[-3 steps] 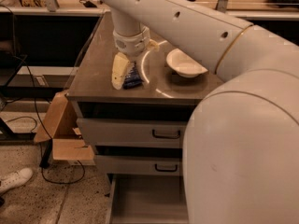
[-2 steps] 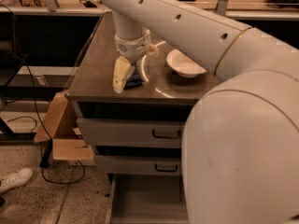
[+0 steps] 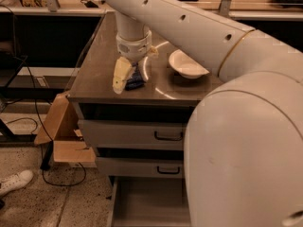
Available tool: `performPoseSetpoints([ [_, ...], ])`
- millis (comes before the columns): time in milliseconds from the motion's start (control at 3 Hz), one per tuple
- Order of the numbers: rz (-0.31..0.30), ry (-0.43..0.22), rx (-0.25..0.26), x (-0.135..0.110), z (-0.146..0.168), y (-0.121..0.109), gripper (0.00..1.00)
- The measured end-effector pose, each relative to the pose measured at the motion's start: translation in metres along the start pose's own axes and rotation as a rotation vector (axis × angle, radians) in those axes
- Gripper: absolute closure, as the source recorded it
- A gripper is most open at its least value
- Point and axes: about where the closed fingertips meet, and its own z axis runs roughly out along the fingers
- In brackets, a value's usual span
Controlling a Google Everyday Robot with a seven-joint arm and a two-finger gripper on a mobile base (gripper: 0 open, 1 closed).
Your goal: Place rxbar blueberry into bottom drawer
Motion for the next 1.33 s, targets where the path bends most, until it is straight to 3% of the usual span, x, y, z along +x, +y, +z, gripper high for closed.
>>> performPoseSetpoints([
  [667, -0.070, -0.020, -0.088, -0.0069, 0.0082, 0.0110, 0.00],
  [1000, -0.085, -0.020, -0.106, -0.0081, 0.0113, 0.0135, 0.00],
  [1333, -0.086, -0.020, -0.106, -0.0081, 0.0113, 0.0135, 0.18],
])
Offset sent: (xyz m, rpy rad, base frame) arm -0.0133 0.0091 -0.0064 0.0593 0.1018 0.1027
